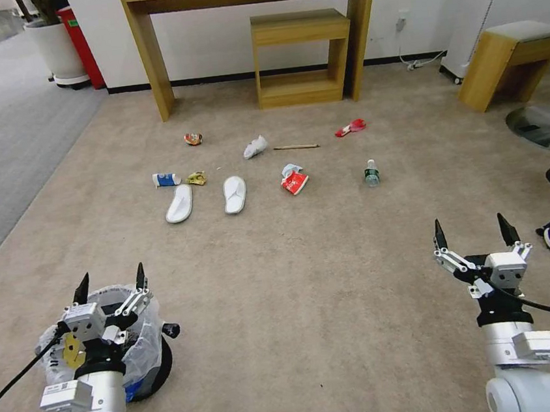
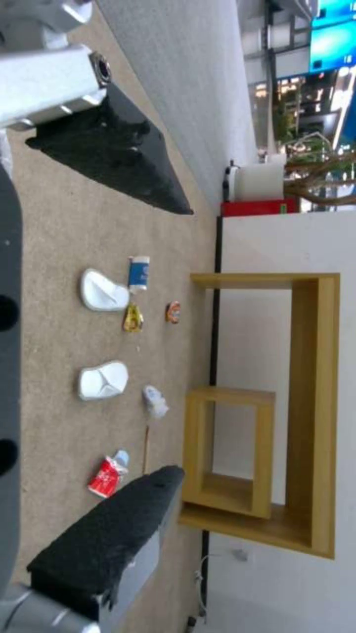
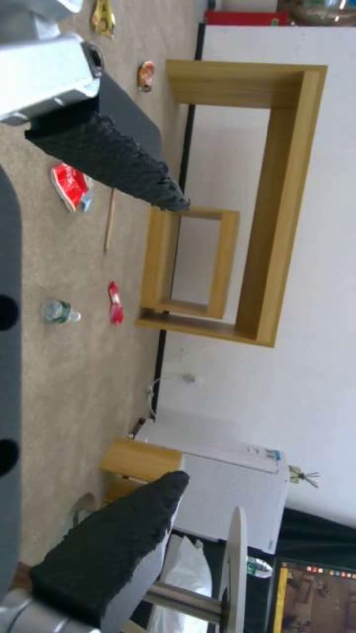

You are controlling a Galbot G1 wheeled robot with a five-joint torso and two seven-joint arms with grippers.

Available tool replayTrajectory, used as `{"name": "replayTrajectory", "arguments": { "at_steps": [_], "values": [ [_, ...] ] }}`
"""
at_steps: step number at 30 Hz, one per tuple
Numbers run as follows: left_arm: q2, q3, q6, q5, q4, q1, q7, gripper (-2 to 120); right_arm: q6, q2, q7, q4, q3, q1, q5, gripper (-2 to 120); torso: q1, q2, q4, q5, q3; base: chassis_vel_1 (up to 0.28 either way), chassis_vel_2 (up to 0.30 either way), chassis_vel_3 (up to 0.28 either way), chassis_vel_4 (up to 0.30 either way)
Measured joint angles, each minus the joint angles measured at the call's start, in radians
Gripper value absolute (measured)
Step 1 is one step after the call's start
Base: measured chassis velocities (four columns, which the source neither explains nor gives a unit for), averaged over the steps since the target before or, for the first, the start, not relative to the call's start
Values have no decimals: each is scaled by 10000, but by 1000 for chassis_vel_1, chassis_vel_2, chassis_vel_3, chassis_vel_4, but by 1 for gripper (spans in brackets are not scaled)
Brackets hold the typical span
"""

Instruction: Pick up the trash bin and place the garbage on the floor into it.

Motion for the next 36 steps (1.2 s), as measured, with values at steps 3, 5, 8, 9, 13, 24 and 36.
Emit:
{"name": "replayTrajectory", "arguments": {
  "at_steps": [3,5,8,9,13,24,36],
  "values": [
    [1,2,-18,94,26,3,54,100,5,0,0,-15,-1,11,1,100,0,0,0,0,0,0,0,0,0],
    [1,2,-22,101,26,5,67,100,13,0,-1,-19,-2,11,4,100,0,0,0,0,0,0,0,0,0],
    [1,-30,-46,112,-15,21,199,100,119,-2,16,-46,-20,7,110,100,0,0,0,0,0,0,0,0,0],
    [8,-62,-70,103,-63,26,266,100,254,-2,19,-85,-36,12,221,100,0,0,0,0,0,0,0,0,0],
    [30,-126,-97,16,-141,-5,303,100,470,-4,-130,-141,-4,18,309,100,0,0,0,0,0,0,0,0,0],
    [16,-209,-199,-109,-182,1,296,100,601,16,-335,-203,60,13,161,100,0,0,0,0,0,0,0,0,0],
    [-5,-217,-290,-93,-172,41,287,100,749,76,-502,-262,71,-1,123,100,0,0,0,0,0,0,0,0,0]
  ]
}}
